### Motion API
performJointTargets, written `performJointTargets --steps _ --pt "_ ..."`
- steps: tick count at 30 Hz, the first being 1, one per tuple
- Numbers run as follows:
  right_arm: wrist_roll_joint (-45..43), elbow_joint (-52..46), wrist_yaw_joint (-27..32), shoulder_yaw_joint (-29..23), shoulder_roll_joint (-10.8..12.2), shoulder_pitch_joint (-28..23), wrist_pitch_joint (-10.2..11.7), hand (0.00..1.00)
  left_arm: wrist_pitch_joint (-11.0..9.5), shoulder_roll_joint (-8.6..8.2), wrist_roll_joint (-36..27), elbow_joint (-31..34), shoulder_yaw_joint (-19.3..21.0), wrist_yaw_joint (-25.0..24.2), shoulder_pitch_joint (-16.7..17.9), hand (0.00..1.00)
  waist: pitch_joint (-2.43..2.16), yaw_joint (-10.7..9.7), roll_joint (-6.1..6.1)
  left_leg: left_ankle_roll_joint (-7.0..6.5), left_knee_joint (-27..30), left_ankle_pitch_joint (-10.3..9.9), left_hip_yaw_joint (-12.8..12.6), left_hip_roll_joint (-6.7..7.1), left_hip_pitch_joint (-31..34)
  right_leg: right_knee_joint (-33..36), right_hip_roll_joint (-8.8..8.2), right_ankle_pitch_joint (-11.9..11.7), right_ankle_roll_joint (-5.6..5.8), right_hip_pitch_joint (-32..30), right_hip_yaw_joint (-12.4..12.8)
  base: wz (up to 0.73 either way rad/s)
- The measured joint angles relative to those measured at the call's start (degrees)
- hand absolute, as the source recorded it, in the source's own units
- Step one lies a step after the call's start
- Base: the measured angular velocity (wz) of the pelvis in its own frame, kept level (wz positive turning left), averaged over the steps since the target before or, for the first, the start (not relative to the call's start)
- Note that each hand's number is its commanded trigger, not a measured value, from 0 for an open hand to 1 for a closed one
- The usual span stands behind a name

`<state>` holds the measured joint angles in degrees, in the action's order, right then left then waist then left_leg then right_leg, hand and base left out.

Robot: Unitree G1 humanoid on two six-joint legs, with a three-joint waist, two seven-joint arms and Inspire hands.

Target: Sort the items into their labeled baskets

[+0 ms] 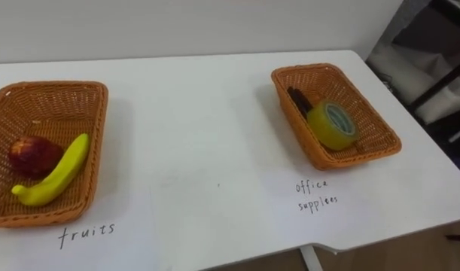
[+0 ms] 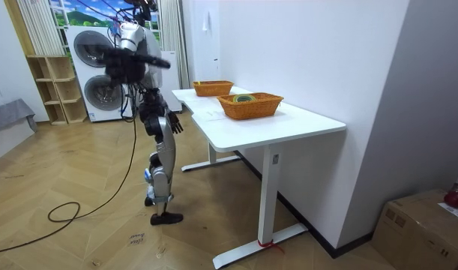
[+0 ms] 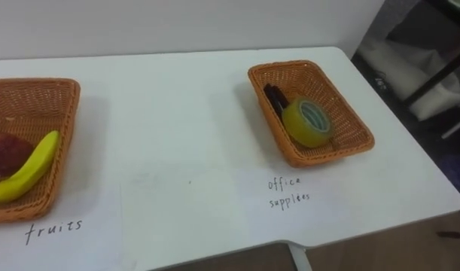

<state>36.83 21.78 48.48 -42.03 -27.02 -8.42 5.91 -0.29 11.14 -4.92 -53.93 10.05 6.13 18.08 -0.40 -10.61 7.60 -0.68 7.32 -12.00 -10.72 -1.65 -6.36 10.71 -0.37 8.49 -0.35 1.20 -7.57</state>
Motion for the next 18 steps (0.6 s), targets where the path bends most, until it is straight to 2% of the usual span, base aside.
performJointTargets --steps 3,5,12,15,17,18 --pt "4.3 6.0 1.2 0.0 0.6 0.0 0.5 0.0 0.0 -0.19 -0.2 0.0 0.6 0.1 -0.1 0.0 0.15 0.0 -0.33 0.02 0.0 -0.1 0.1 -0.02 0.1 0.0 0.01 0.0 0.0 -0.1 0.2 0.0" --pt "6.3 8.8 1.5 -0.2 1.5 -0.2 0.5 0.0 0.1 -0.39 -0.2 0.0 1.0 0.6 -0.1 0.0 0.09 -0.1 -0.44 0.06 0.0 -0.2 0.2 -0.04 0.2 -0.1 0.04 0.0 0.0 -0.2 0.4 0.0" --pt "15.7 14.2 0.8 -2.5 6.1 -1.4 0.6 0.0 0.7 -1.4 0.1 0.2 1.8 0.7 -0.1 0.0 -0.02 -0.3 -2.16 0.06 0.3 -0.2 0.0 0.02 0.6 -0.1 0.08 0.1 0.05 -0.5 0.6 0.0" --pt "21.3 18.6 0.6 -2.5 7.0 -1.8 1.5 0.0 0.7 -1.37 0.0 0.1 1.8 0.7 -0.2 0.0 -0.17 -0.2 -2.6 0.05 0.3 -0.2 0.1 0.04 0.7 0.2 0.03 0.1 0.03 -0.6 0.2 0.01" --pt "23.0 20.8 0.7 -2.5 9.1 -2.1 1.7 0.0 0.8 -1.52 0.0 0.1 1.8 0.7 -0.1 0.0 -0.19 -0.2 -2.53 0.06 0.3 -0.2 0.2 0.06 0.7 0.5 -0.03 0.4 0.02 -0.6 0.2 0.07" --pt "23.1 21.4 0.7 -2.5 11.0 -2.6 1.7 0.0 1.2 -1.82 0.0 0.1 1.8 0.7 -0.3 0.0 -0.18 -0.3 -2.58 0.06 0.3 -0.2 0.5 0.14 0.7 0.7 -0.17 0.7 0.03 -0.6 0.0 0.13"
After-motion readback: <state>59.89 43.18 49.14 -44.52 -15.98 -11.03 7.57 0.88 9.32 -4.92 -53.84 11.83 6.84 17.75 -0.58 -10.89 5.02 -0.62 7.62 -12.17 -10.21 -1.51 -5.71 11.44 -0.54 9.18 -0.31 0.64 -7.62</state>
